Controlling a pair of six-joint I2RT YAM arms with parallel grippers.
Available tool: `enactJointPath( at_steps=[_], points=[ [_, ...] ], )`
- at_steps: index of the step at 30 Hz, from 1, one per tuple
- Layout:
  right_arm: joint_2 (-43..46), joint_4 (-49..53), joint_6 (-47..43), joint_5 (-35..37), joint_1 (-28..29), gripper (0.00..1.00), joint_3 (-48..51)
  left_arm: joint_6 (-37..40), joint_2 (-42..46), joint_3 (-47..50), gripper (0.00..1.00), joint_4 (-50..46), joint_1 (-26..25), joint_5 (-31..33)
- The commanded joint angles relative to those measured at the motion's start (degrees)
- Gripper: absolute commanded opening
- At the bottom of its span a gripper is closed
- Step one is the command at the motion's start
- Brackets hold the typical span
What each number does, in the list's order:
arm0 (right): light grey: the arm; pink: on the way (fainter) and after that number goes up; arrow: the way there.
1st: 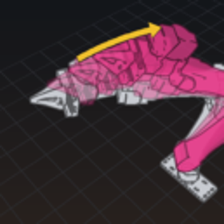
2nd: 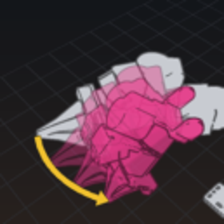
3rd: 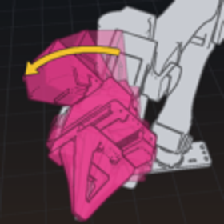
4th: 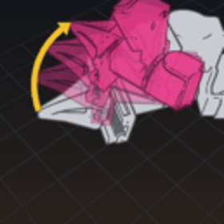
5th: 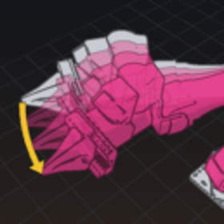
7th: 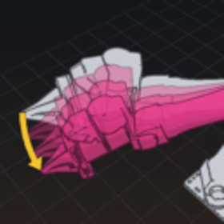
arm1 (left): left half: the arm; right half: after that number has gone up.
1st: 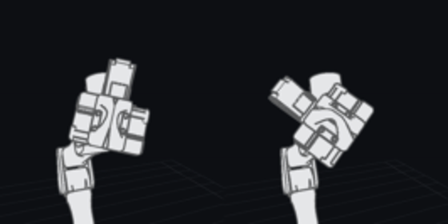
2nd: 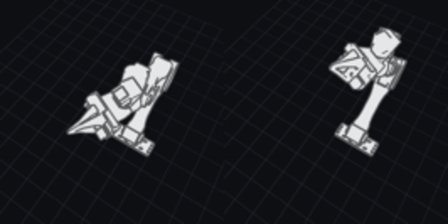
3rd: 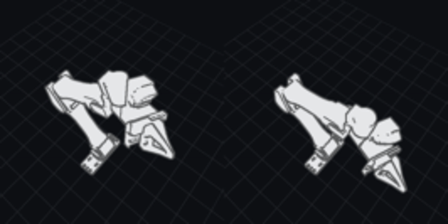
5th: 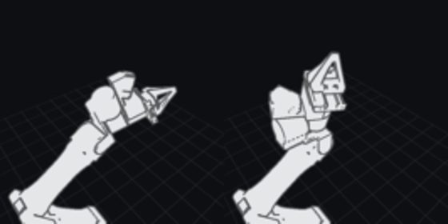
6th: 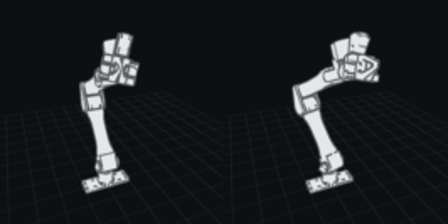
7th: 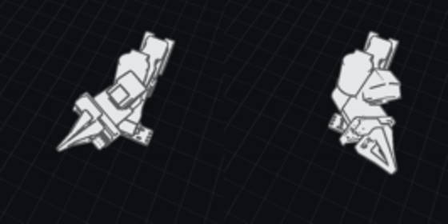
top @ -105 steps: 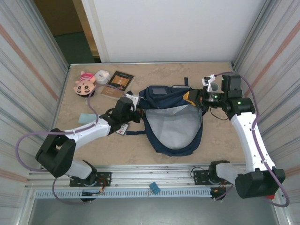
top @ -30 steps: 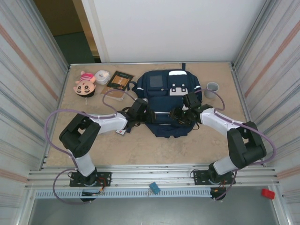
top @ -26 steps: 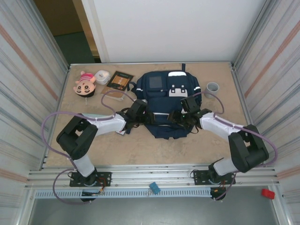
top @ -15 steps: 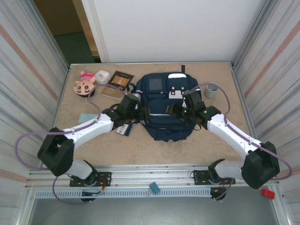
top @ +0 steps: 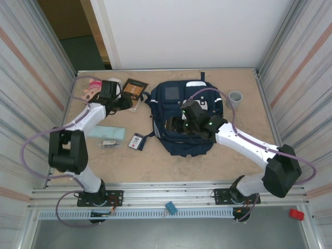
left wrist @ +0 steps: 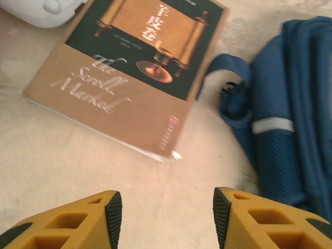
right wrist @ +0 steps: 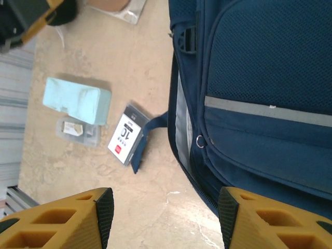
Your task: Pack the student bag
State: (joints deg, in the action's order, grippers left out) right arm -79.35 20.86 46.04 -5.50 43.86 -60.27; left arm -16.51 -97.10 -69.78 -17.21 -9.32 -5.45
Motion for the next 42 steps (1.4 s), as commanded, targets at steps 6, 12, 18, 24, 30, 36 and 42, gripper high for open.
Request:
enactJointPath(
  at_steps=[6, 12, 18, 24, 30, 36, 42],
  points=[
    [-1.5, 2.8, 0.4, 3.2, 0.4, 0.57, -2.5, 8.5, -20.6, -19.4, 0.48, -9.3, 1.2, -1.4],
    [-2.6, 3.7, -1.1, 3.4, 0.3, 0.57, -3.5, 8.8, -32.2, -33.5, 0.48, -18.9, 1.5, 0.7],
    [-5.3, 3.6, -2.4, 1.9, 0.0, 0.57, -5.6, 11.3, -34.6, -36.0, 0.44, -28.8, -0.6, 5.7],
    [-6.7, 3.0, -3.7, 0.1, -0.1, 0.57, -7.1, 10.6, -27.9, -23.9, 0.41, -29.0, -2.4, 7.0],
    [-6.9, 2.3, -3.9, -1.0, 0.0, 0.58, -7.2, 6.3, -18.1, -10.0, 0.4, -26.1, -6.1, 5.1],
    [-7.4, 1.6, -3.6, -1.8, 1.2, 0.58, -8.1, 1.9, -7.8, -1.4, 0.4, -25.1, -11.7, 3.7],
    [-11.3, 0.6, -4.4, -3.6, 3.3, 0.59, -12.0, -0.2, 2.6, -1.7, 0.49, -26.2, -10.4, 3.7]
  ],
)
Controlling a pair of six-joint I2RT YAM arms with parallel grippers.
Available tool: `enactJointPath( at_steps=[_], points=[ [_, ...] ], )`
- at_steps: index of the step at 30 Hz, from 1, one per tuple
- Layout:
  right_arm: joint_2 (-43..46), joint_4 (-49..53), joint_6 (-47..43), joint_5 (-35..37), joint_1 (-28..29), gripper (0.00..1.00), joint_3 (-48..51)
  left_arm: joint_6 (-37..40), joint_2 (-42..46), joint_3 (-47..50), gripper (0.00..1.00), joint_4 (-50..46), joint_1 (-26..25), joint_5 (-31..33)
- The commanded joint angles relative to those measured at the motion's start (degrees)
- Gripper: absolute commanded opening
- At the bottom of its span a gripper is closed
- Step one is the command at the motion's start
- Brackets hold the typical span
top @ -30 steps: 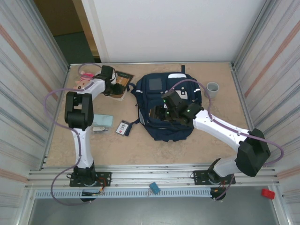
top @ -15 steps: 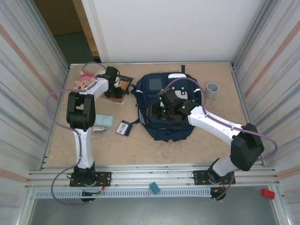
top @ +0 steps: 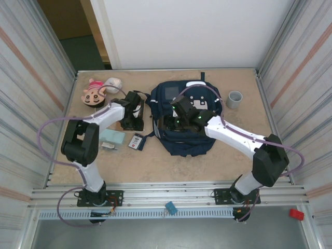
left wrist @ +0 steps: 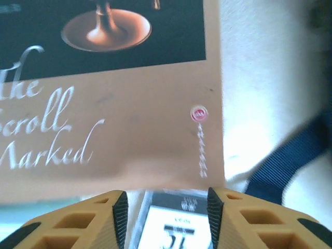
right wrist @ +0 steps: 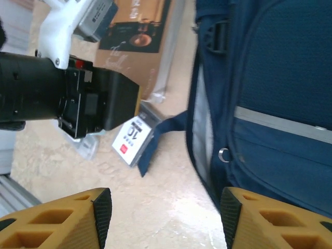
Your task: Pack the student bag
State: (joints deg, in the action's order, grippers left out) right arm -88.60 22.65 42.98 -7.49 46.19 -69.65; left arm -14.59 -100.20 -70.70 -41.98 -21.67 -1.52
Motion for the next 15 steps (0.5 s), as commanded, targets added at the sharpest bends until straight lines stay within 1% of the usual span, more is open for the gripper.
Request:
enactJointPath(
  at_steps=[1, 6, 9, 11, 15],
  points=[
    [-3.1, -1.6, -1.6, -2.1, 1.2, 0.59, -3.5, -2.0, 6.3, -1.1, 0.51, -1.4, 3.0, -0.9],
    [-12.2, 0.5, -1.2, -0.8, 1.8, 0.58, -11.7, 0.1, 6.4, -2.2, 0.52, -0.8, 10.1, -3.9],
    [-17.8, -0.8, -2.1, -2.8, 1.9, 0.58, -15.8, 0.8, 5.5, -1.9, 0.54, 0.5, 13.7, -6.4],
    [-21.5, -0.8, -2.5, -3.8, 1.9, 0.59, -19.6, 0.9, 4.5, -1.9, 0.53, 0.7, 16.0, -8.7],
    [-29.2, 0.0, -2.7, -3.6, 2.0, 0.59, -26.1, 0.7, 3.3, -0.9, 0.52, 1.7, 18.9, -9.0]
  ],
)
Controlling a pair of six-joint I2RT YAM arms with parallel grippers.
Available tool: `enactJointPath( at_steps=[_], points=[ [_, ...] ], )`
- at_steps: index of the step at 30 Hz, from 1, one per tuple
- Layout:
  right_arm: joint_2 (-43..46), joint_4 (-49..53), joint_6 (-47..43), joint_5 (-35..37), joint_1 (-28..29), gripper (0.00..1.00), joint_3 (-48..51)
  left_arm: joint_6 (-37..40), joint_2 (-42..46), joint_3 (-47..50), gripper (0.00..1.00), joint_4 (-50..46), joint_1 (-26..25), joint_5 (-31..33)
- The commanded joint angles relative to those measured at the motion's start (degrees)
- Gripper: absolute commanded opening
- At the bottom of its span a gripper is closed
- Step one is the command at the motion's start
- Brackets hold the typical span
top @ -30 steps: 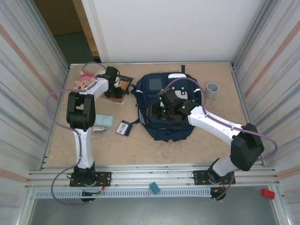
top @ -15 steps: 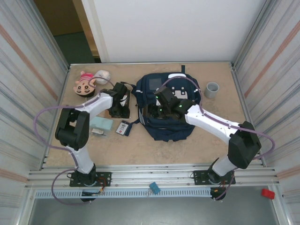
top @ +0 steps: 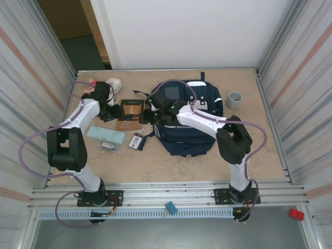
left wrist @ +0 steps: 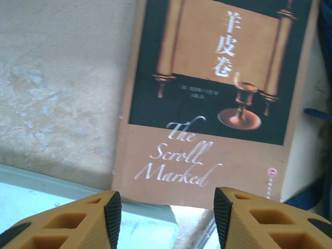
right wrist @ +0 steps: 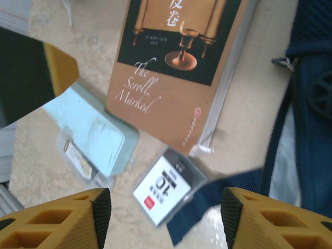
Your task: Pack the student bag
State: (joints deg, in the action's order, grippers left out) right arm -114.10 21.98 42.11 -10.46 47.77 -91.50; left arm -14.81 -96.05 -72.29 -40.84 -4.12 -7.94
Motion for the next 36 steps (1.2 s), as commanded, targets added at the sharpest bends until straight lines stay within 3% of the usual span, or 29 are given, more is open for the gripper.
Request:
enactJointPath(
  at_steps=[1, 8, 16, 20, 24, 36],
  points=[
    [-5.3, 1.1, -1.8, -0.4, 0.4, 0.6, -5.6, 0.9, -1.0, 1.1, 0.52, 1.2, 1.9, -2.8],
    [-15.1, 3.8, -1.1, 0.5, 0.4, 0.62, -13.9, -0.8, -5.5, 2.7, 0.53, 5.2, 6.1, -6.2],
    [-22.4, 7.0, -0.2, 1.5, 0.4, 0.59, -20.2, -0.5, -12.1, 1.1, 0.52, 6.2, 6.5, -8.6],
    [-24.7, 9.5, -0.5, 2.4, 0.6, 0.4, -21.9, 0.2, -14.7, 0.7, 0.52, 6.4, 6.4, -9.5],
    [-25.4, 9.4, -0.5, 2.0, 0.6, 0.27, -21.9, 0.8, -14.6, 1.5, 0.49, 6.6, 6.4, -13.5],
    [-24.6, 7.6, -0.4, -1.9, 0.6, 0.19, -21.3, -0.5, -1.0, 6.3, 0.48, 8.9, 6.4, -27.2]
  ],
)
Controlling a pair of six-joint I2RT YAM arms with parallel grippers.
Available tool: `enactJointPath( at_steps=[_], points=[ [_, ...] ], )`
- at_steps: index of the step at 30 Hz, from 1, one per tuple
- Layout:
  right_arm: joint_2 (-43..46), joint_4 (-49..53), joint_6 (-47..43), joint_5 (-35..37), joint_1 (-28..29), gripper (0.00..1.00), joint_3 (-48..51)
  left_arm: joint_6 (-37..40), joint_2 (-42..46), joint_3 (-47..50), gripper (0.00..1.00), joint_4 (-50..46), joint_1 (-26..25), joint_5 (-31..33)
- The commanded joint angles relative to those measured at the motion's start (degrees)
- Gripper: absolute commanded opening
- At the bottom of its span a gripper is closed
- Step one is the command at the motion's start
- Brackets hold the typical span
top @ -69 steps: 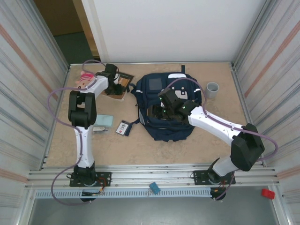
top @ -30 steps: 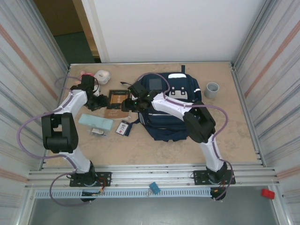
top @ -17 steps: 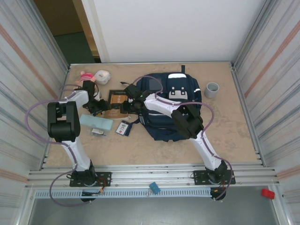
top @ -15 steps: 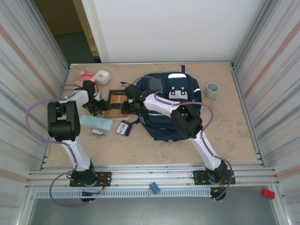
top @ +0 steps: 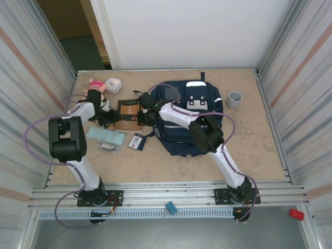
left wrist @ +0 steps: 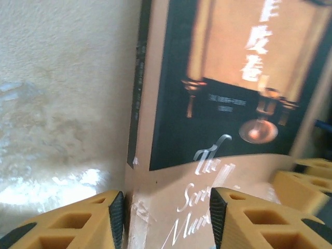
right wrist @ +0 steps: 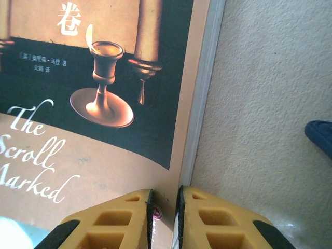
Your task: Pack the student bag
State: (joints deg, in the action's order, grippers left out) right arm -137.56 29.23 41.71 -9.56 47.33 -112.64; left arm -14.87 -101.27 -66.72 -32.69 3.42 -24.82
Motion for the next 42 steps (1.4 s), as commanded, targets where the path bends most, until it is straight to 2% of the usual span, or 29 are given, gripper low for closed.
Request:
enactJointPath(
  at_steps=[1, 10, 19, 22, 26, 30, 34, 36, 42],
  points=[
    [-1.0, 0.2, 0.1, -2.9, 1.0, 0.19, 0.0, -0.7, 4.6, 0.9, 0.49, 1.0, -1.1, -10.9],
    [1.0, -3.5, 1.5, -4.8, 0.0, 0.19, 3.4, -1.8, 0.3, 1.4, 0.47, 3.4, -1.2, -10.2],
    [1.0, -4.6, 2.2, -5.9, -0.4, 0.16, 4.2, -6.6, 0.5, 4.3, 0.47, 11.3, -1.2, -17.5],
    [1.1, -2.9, 2.1, -5.2, -0.3, 0.14, 4.3, -6.4, 1.8, 5.9, 0.47, 11.7, -1.2, -16.5],
    [1.4, 2.5, -0.6, -0.2, 0.9, 0.11, 4.4, -6.6, 1.5, 7.9, 0.47, 11.4, -1.2, -16.9],
    [0.7, 4.5, 0.9, 0.3, 0.4, 0.07, 6.7, -5.7, 1.7, 8.6, 0.48, 9.6, -1.2, -11.5],
    [0.0, 5.5, 0.9, 0.1, -0.1, 0.06, 6.8, -5.7, 1.2, 8.2, 0.47, 10.8, -1.1, -10.1],
    [-0.1, 5.4, 0.9, -0.1, -0.2, 0.06, 6.8, -6.2, 0.7, 7.9, 0.42, 12.0, -1.1, -8.6],
    [2.5, 2.8, 1.1, -2.6, -0.4, 0.07, 7.0, -9.8, 2.0, 8.2, 0.11, 17.8, -1.1, -8.1]
  ],
)
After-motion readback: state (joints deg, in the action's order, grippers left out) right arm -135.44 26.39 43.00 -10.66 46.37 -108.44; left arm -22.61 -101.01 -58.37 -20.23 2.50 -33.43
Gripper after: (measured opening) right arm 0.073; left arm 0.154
